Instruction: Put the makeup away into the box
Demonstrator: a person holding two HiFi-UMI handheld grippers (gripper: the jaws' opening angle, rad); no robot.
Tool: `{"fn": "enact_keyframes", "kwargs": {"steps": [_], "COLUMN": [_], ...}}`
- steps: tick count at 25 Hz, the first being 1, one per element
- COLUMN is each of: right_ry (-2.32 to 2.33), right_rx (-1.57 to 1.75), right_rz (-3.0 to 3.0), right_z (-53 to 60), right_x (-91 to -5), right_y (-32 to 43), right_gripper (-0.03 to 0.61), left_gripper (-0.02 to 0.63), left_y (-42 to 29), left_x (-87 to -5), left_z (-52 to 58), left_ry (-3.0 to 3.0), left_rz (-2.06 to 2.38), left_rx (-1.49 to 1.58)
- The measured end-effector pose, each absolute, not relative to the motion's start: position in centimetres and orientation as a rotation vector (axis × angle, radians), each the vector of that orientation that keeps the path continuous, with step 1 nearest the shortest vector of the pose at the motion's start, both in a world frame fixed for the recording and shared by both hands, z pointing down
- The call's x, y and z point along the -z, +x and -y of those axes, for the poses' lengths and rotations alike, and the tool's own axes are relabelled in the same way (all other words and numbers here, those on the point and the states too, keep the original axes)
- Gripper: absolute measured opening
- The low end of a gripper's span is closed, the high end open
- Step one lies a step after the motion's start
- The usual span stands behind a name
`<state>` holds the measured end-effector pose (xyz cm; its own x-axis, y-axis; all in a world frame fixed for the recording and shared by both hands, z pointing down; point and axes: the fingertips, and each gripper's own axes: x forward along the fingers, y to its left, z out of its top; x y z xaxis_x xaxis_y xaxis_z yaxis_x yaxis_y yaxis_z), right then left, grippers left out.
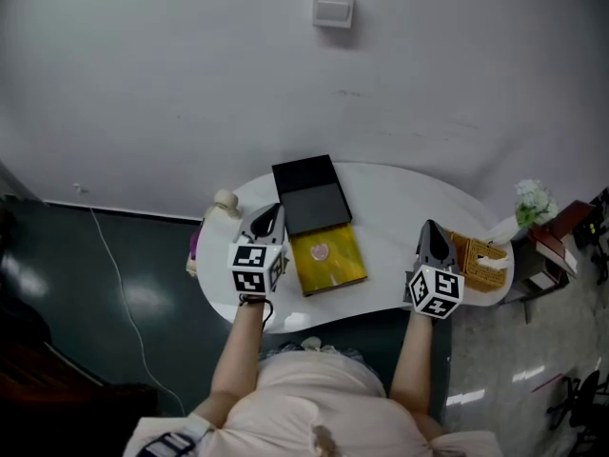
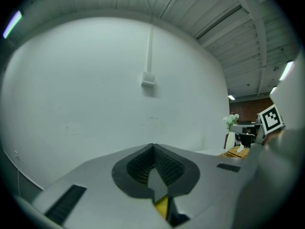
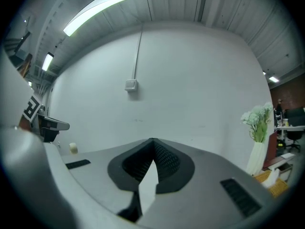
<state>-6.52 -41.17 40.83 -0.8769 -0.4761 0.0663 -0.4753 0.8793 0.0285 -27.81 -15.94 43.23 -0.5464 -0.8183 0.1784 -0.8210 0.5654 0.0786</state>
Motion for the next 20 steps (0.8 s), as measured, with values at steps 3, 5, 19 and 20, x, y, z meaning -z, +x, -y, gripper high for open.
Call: {"fn": "enact_keyframes", "kwargs": {"steps": [3, 5, 19, 20], "right_ry": [0.760, 0.760, 0.770, 0.770], "right_rx": [0.031, 0.032, 0.031, 0.033], "right_rz": [2.975, 2.976, 2.957, 2.955], "right_z": [41.3, 41.5, 42.9, 43.0], "right_x": [-40.8, -40.8, -41.3, -41.3], "right_y": [-5.9, -5.7, -5.1, -5.1], "right_gripper": [0.014, 0.013, 0.014, 0.014], "left_gripper": [0.026, 0.026, 0.026, 0.026], "left_y": [-27.6, -27.4, -27.0, -27.0], "left_x": [-43.0, -43.0, -43.3, -43.4], "left_z": [16.0, 16.0, 17.2, 17.2], "left_ry": [1.375, 1.370, 1.365, 1.364], "left_rz": [2.609, 2.611, 2.602, 2.601], "left_rx": [-0.023, -0.024, -0.032, -0.033]}}
